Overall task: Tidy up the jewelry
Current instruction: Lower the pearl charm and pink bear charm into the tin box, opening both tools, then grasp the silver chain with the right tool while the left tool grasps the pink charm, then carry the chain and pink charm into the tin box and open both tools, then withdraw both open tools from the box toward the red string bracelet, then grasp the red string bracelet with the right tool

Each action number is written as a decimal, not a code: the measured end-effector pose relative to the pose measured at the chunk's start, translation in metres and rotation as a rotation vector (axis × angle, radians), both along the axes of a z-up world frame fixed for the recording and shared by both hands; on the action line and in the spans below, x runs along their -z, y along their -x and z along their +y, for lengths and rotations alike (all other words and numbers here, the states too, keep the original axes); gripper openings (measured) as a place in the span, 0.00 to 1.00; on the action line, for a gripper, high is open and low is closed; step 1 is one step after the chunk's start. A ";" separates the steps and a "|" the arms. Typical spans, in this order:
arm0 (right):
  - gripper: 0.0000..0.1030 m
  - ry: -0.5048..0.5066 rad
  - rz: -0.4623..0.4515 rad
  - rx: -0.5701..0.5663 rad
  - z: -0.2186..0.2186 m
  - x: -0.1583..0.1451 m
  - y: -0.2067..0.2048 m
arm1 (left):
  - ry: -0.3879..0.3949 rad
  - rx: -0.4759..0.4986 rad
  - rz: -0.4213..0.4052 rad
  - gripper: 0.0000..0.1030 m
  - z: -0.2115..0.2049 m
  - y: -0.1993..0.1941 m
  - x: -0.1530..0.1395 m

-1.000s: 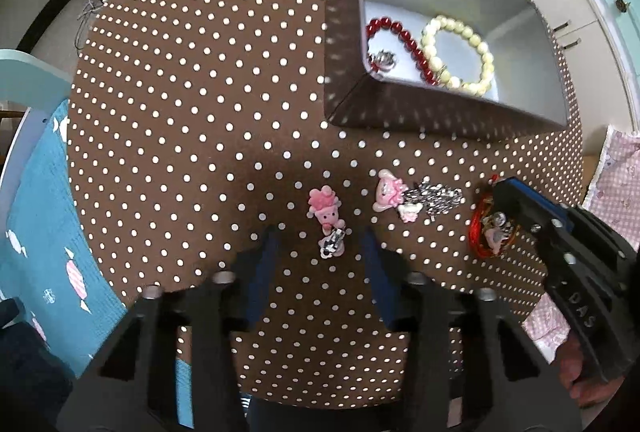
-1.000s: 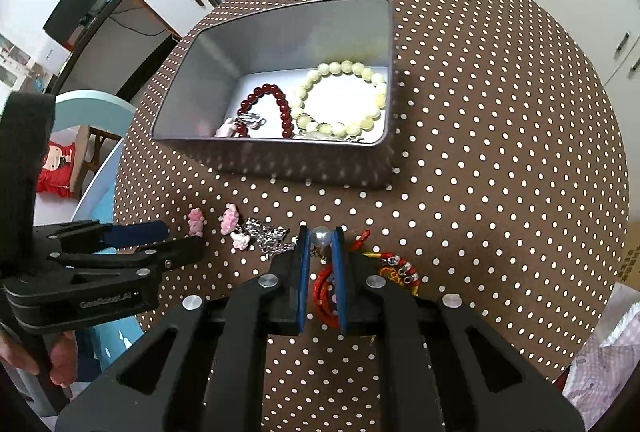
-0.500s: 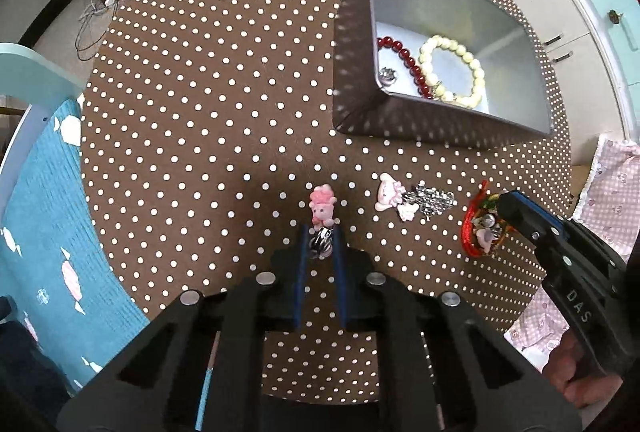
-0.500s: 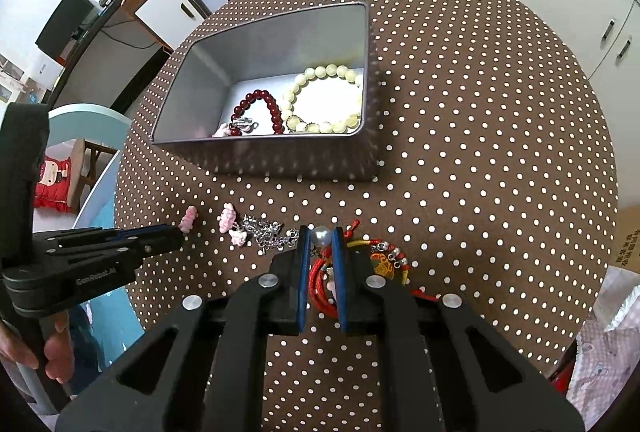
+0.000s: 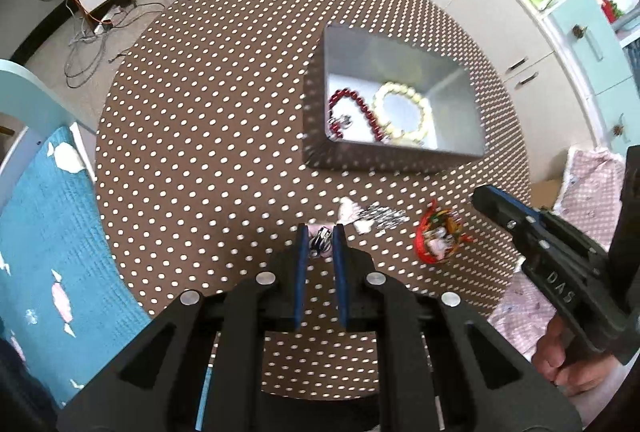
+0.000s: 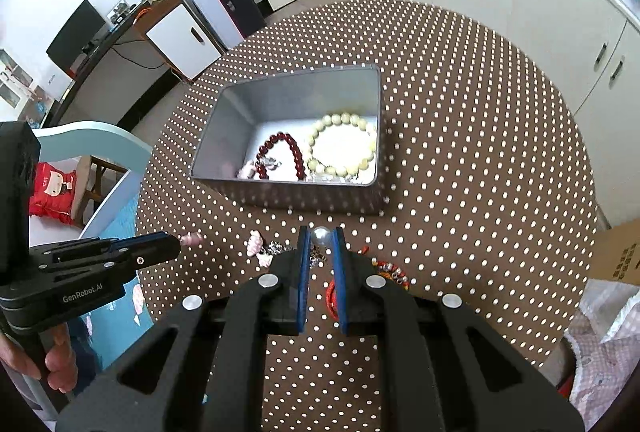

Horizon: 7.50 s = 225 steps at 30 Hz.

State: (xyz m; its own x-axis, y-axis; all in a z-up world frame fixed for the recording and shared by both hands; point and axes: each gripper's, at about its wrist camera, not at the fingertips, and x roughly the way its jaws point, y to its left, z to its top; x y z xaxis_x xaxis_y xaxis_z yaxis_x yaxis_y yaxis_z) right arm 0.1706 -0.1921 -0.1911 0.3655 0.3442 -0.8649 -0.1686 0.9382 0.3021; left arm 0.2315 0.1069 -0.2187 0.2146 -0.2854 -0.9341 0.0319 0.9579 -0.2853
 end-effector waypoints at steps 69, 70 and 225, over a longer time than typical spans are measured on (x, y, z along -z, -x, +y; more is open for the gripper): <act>0.30 0.002 0.115 0.076 -0.018 0.038 0.004 | -0.009 0.147 0.143 0.25 -0.070 -0.006 0.067; 0.30 0.001 0.119 0.071 -0.017 0.039 0.003 | -0.016 0.147 0.137 0.23 -0.073 -0.007 0.068; 0.26 0.040 -0.034 -0.032 0.009 0.030 0.047 | -0.053 0.136 0.023 0.38 0.005 0.095 0.019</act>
State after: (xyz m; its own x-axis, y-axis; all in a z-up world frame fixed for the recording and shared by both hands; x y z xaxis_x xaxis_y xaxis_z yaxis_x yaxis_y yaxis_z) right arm 0.1238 -0.1827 -0.2209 0.3843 0.3216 -0.8653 -0.2085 0.9434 0.2580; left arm 0.1364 0.1120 -0.2377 0.1561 -0.2610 -0.9526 0.1566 0.9588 -0.2370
